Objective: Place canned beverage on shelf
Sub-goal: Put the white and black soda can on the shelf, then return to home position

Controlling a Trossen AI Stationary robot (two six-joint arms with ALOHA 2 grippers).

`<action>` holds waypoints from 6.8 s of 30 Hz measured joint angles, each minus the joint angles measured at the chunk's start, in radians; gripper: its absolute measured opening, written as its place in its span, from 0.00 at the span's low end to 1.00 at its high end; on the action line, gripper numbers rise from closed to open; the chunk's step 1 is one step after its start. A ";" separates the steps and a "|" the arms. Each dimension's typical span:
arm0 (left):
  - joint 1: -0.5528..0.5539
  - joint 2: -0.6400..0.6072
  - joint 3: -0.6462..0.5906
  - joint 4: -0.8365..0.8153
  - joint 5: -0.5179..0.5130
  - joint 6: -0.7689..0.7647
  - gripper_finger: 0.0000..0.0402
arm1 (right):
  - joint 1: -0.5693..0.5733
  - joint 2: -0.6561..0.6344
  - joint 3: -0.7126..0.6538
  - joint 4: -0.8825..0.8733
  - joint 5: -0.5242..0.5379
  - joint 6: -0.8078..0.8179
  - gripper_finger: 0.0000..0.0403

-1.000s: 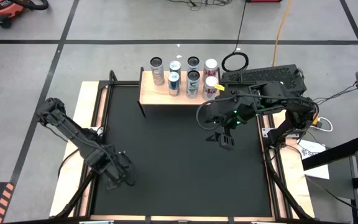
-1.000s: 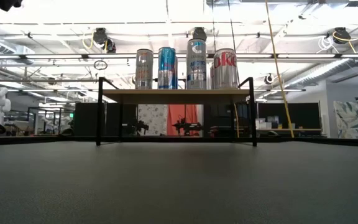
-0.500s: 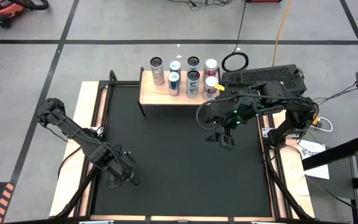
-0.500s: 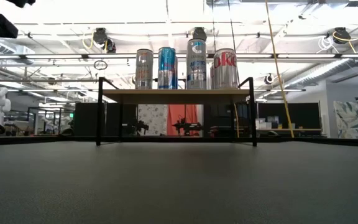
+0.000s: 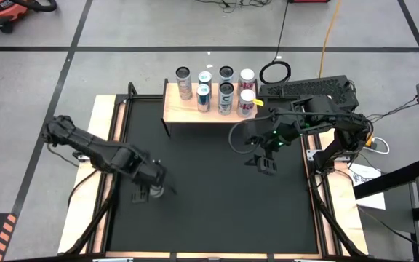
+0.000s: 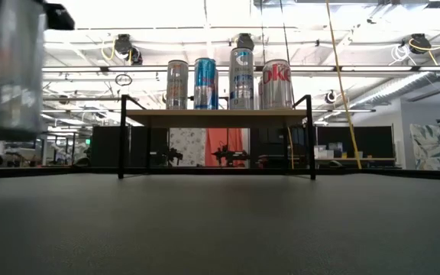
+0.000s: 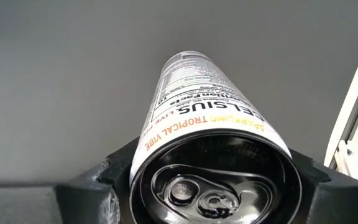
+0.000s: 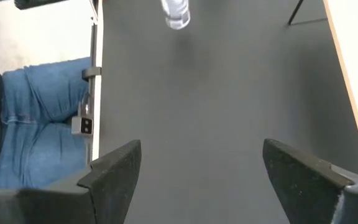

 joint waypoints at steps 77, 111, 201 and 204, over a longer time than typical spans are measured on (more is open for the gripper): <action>0.923 0.346 0.720 -0.191 -0.169 0.792 0.63 | 0.000 0.000 0.000 -0.005 0.162 0.018 0.79; 0.926 0.349 0.718 -0.194 -0.243 0.817 0.63 | 0.000 0.000 0.000 -0.006 0.180 0.045 0.79; 0.883 0.263 0.819 -0.193 -0.366 0.792 0.78 | 0.030 0.001 0.000 -0.007 0.179 0.096 0.79; 0.883 0.263 0.819 -0.193 -0.366 0.789 0.78 | 0.043 0.001 0.000 -0.007 0.179 0.096 0.79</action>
